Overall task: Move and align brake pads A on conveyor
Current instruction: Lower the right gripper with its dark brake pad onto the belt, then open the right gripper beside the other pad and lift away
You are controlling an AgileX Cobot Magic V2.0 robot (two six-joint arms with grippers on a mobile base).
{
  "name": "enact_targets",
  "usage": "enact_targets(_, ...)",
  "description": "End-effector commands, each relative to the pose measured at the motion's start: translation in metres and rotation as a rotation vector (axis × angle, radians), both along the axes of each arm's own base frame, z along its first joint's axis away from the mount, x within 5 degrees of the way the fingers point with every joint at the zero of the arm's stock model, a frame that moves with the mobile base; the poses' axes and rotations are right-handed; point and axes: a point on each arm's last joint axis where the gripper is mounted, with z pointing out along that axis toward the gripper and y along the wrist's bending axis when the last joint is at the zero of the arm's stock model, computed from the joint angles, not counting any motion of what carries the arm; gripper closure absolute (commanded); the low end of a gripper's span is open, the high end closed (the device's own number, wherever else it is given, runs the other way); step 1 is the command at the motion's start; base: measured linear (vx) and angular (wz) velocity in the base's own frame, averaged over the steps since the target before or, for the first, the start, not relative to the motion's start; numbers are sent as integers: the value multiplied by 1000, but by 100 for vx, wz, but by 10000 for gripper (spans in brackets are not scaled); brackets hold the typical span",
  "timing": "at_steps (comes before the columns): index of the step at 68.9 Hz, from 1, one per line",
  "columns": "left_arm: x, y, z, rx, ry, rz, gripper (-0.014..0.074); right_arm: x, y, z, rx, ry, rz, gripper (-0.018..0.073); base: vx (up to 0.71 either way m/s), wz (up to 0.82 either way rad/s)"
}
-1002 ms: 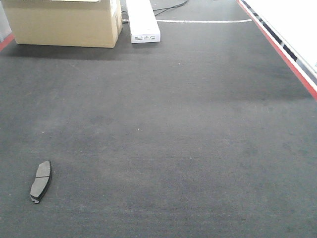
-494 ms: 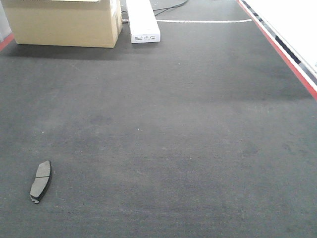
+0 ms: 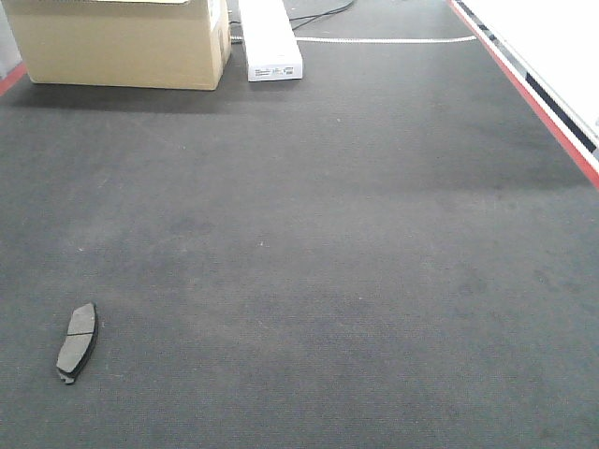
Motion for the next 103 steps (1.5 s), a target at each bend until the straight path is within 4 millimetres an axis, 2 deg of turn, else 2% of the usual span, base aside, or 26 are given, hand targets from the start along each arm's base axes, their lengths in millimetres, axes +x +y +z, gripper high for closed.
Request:
enact_targets(1, 3, 0, 13, -20, -81, 1, 153, 3, 0, 17, 10, -118, -8, 566, 0, 0)
enact_targets(12, 3, 0, 13, -20, -81, 1, 153, 7, 1, 14, 52, -68, -16, 566, 0, 0)
enact_targets(25, 3, 0, 13, -20, -81, 1, 153, 39, 6, 8, 75, 88, -9, 562, 0, 0)
enact_targets(39, 3, 0, 13, -20, -81, 1, 153, 100, 13, -2, 19, 303, 11, 557, 0, 0)
enact_targets(54, 3, 0, 13, -20, -81, 1, 153, 173, 21, -35, -24, 546, 21, 553, 0, 0)
enact_targets(70, 3, 0, 13, -20, -81, 1, 153, 232, 27, -71, -78, 721, 49, 547, 0, 0)
enact_targets(80, 3, 0, 13, -20, -81, 1, 153, 254, 29, -89, -88, 793, 56, 541, 0, 0)
enact_targets(91, 3, 0, 13, -20, -81, 1, 153, 269, 30, -100, -108, 829, 74, 516, 0, 0)
enact_targets(103, 3, 0, 13, -20, -81, 1, 153, 280, 31, -111, -117, 878, 77, 417, 0, 0)
